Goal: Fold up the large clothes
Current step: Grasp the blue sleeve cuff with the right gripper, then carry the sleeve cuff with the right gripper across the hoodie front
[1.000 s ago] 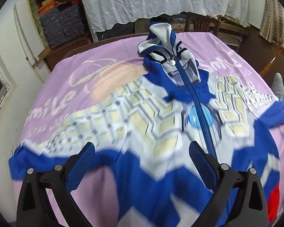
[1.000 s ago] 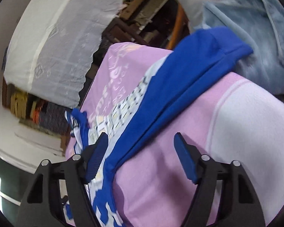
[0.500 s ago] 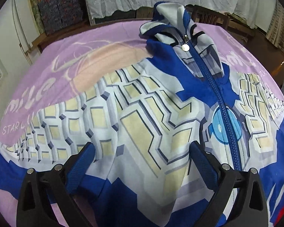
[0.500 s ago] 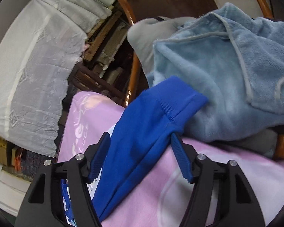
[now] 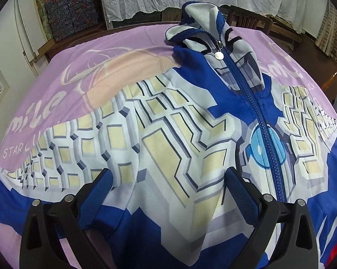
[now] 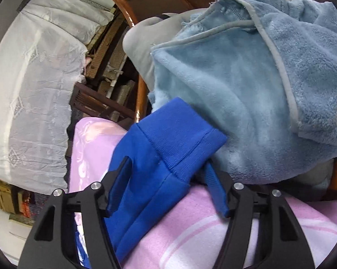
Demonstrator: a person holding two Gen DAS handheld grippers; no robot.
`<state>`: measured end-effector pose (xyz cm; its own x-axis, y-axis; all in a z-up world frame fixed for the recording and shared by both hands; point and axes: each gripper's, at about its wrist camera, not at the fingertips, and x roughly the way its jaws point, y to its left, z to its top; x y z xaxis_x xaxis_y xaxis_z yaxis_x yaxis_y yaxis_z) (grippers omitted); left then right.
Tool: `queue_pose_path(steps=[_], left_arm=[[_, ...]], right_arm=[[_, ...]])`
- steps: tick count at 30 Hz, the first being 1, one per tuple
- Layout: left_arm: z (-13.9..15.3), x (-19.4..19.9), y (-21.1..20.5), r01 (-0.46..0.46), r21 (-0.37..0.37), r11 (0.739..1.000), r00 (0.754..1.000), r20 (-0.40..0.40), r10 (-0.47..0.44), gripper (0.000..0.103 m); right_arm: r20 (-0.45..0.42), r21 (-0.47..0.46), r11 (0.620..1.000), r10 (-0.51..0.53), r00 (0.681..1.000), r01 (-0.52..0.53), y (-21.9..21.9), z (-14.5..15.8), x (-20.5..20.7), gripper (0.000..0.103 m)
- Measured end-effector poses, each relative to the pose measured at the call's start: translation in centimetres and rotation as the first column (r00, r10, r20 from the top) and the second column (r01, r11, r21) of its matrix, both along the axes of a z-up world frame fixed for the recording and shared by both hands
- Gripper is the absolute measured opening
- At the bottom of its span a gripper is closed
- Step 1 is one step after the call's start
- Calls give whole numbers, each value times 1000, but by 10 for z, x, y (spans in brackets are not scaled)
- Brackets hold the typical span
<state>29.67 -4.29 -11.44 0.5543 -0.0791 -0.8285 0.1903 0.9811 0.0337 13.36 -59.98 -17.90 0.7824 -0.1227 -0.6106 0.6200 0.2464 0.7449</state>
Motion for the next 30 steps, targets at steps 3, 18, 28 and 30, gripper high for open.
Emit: queue_pose_path(steps=[3, 18, 28, 30], left_arm=[[3, 1, 4, 17, -5, 1000, 999, -28, -17, 100], [9, 35, 79, -246, -41, 968, 969, -48, 244, 100], [10, 35, 76, -258, -33, 965, 966, -33, 257, 100], [9, 35, 75, -259, -32, 965, 966, -31, 258, 100]], right_arm=[[36, -6, 1000, -4, 999, 4, -1, 1, -2, 41], [88, -347, 934, 124, 988, -86, 56, 76, -1, 25], [16, -465, 809, 414, 910, -360, 187, 134, 42, 24], [-7, -483, 772, 468, 884, -413, 217, 137, 52, 21]])
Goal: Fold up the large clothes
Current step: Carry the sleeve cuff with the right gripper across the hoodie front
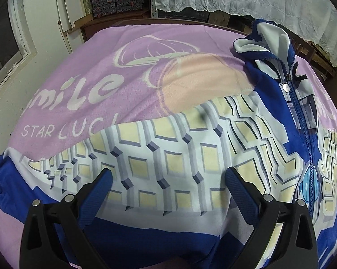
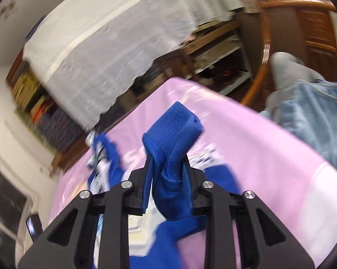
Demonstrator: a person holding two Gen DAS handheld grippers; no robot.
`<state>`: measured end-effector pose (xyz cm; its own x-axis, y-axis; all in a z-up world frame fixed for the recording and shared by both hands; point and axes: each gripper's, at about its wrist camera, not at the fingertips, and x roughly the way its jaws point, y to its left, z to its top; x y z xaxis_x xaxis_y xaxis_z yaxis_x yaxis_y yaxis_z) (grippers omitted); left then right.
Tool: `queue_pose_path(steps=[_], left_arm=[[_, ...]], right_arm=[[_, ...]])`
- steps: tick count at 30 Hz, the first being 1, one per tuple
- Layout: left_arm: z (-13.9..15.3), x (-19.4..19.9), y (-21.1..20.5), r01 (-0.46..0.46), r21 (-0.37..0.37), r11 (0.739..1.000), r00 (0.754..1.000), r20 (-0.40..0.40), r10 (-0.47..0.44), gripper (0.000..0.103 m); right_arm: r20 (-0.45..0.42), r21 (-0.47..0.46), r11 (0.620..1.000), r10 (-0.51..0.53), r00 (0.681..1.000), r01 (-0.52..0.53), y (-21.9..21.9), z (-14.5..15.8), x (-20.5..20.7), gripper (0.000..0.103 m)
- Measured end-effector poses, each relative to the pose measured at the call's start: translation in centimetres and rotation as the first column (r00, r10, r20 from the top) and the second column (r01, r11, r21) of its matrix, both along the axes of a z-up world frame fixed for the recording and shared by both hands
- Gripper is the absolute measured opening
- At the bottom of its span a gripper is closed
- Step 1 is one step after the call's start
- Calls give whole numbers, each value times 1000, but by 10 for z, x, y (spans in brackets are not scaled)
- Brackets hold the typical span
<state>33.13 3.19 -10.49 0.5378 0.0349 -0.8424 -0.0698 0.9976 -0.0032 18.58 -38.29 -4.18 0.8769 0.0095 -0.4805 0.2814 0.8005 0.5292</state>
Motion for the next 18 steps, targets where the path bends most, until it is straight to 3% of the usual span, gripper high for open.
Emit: queue_pose_path(steps=[2, 10, 11, 12, 13, 15, 18], left_arm=[[0, -1, 1, 1, 0, 1000, 1000, -3, -1, 100], [2, 3, 2, 14, -13, 1000, 999, -37, -14, 100], [2, 4, 2, 16, -16, 1000, 999, -42, -16, 100], [3, 4, 2, 21, -24, 999, 999, -46, -22, 100], [3, 4, 1, 29, -33, 999, 998, -48, -31, 100], [5, 3, 0, 50, -50, 998, 997, -49, -52, 100], [9, 0, -2, 75, -88, 993, 996, -36, -79, 100]], right_arm=[[-8, -17, 998, 55, 998, -55, 26, 2, 10, 13], [-123, -96, 965, 234, 965, -246, 123, -11, 49, 16], [-140, -95, 957, 260, 955, -274, 133, -14, 51, 18], [-170, -88, 942, 307, 936, -325, 143, -19, 54, 26], [-190, -79, 931, 337, 922, -356, 145, -23, 57, 41], [-228, -53, 911, 387, 894, -408, 151, -31, 60, 53], [-240, -55, 906, 396, 887, -419, 152, -34, 53, 53]])
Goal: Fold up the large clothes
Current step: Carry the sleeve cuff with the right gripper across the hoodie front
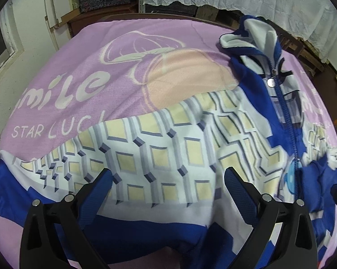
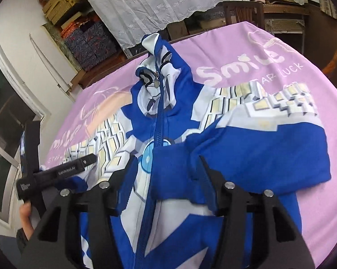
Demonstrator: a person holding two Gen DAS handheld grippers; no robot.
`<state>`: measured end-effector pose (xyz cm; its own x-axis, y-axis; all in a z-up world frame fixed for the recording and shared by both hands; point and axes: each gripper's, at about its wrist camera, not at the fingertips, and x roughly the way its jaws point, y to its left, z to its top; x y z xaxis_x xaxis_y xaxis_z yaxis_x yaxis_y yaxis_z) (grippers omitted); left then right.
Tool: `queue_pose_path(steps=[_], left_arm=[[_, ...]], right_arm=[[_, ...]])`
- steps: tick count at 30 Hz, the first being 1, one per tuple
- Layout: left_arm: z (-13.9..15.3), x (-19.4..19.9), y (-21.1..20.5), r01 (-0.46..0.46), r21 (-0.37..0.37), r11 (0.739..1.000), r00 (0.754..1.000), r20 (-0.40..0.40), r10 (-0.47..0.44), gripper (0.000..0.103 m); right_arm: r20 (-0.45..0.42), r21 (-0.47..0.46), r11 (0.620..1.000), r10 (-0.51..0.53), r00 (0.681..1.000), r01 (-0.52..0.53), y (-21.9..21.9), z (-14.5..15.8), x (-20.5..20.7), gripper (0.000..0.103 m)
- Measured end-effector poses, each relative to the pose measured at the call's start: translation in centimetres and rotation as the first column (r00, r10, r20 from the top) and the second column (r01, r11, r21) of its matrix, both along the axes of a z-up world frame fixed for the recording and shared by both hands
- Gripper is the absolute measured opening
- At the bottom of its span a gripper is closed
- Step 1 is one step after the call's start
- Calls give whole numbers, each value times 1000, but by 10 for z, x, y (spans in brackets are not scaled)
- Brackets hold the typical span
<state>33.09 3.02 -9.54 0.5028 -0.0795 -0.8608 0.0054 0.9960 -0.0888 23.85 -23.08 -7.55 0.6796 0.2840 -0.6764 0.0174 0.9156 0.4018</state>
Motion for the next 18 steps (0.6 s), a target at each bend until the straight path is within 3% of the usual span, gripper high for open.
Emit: queue_pose_path(steps=[3, 8, 11, 14, 16, 18], left_arm=[[11, -7, 1, 16, -47, 999, 999, 41, -14, 100], [27, -24, -16, 157, -155, 975, 985, 91, -145, 100], [31, -37, -43, 327, -235, 916, 945, 100, -311, 100], [28, -44, -67, 409, -318, 855, 909, 59, -413, 100], [22, -45, -89, 452, -402, 796, 873, 15, -488, 100], [17, -45, -112, 471, -424, 773, 849, -19, -528, 100]], right_arm=[[41, 19, 1000, -4, 999, 3, -12, 9, -13, 53], [187, -130, 981, -118, 975, 144, -45, 33, -35, 53], [242, -156, 961, -188, 952, 229, -72, 38, -42, 52], [243, -92, 957, -248, 938, 276, -102, 34, -45, 50], [233, -23, 958, -274, 933, 287, -121, 32, -45, 49], [237, 29, 956, -290, 927, 292, -135, 32, -44, 49]])
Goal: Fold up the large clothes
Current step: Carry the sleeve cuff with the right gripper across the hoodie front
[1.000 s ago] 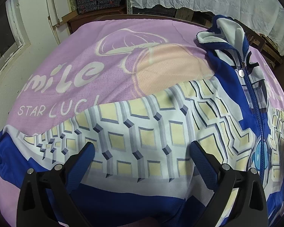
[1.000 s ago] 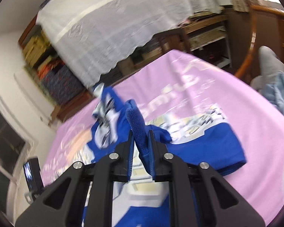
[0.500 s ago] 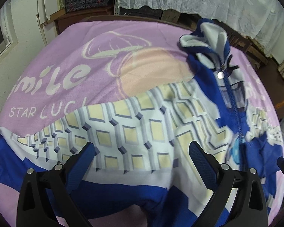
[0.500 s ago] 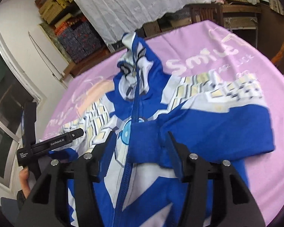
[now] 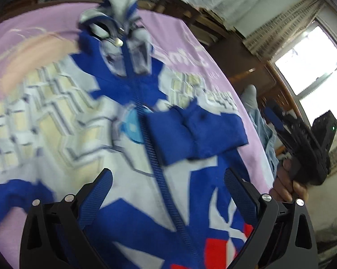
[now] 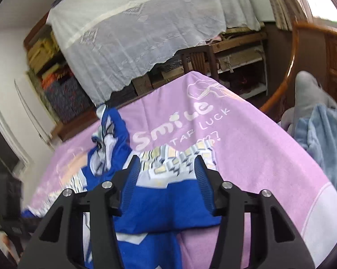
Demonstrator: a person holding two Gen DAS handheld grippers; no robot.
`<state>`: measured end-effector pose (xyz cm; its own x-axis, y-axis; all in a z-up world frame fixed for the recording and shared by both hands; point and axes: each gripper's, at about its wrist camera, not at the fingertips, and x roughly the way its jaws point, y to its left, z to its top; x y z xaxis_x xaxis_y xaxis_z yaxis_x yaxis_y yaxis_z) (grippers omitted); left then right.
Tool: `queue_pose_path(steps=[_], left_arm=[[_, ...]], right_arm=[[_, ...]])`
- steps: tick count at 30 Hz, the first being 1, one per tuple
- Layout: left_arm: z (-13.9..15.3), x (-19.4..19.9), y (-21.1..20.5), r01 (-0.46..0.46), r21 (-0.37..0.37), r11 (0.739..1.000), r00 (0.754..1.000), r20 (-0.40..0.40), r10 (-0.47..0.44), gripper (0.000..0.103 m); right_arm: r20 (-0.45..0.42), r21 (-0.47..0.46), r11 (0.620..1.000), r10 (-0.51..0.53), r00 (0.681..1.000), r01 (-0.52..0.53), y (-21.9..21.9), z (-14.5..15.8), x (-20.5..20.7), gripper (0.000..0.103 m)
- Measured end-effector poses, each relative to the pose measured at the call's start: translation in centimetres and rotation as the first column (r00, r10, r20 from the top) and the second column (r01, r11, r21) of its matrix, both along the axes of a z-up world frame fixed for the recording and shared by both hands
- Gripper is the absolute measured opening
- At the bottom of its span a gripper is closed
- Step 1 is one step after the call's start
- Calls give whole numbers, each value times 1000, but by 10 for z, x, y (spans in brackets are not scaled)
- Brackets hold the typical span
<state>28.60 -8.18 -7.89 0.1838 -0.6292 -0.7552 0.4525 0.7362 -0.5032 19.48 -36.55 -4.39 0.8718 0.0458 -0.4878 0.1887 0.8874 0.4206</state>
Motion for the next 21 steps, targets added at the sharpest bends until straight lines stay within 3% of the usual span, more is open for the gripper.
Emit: queue_pose_path(steps=[3, 7, 10, 16, 21], left_arm=[[-8, 0, -25, 17, 32, 999, 1000, -17, -17, 99], [-16, 3, -43, 39, 33, 999, 997, -65, -36, 82], [-11, 2, -56, 46, 65, 997, 998, -34, -43, 79], [-12, 8, -64, 5, 127, 992, 1000, 14, -7, 79], [-6, 12, -51, -58, 116, 992, 998, 45, 53, 79]], right_arm=[[46, 52, 999, -3, 999, 1, -15, 2, 5, 49], [107, 103, 995, -3, 994, -8, -32, 3, 8, 49], [155, 143, 990, -9, 988, -13, -45, -6, 9, 50], [101, 317, 947, 18, 995, -49, -70, -34, 16, 50], [73, 316, 945, 57, 996, -78, -63, -37, 22, 50]])
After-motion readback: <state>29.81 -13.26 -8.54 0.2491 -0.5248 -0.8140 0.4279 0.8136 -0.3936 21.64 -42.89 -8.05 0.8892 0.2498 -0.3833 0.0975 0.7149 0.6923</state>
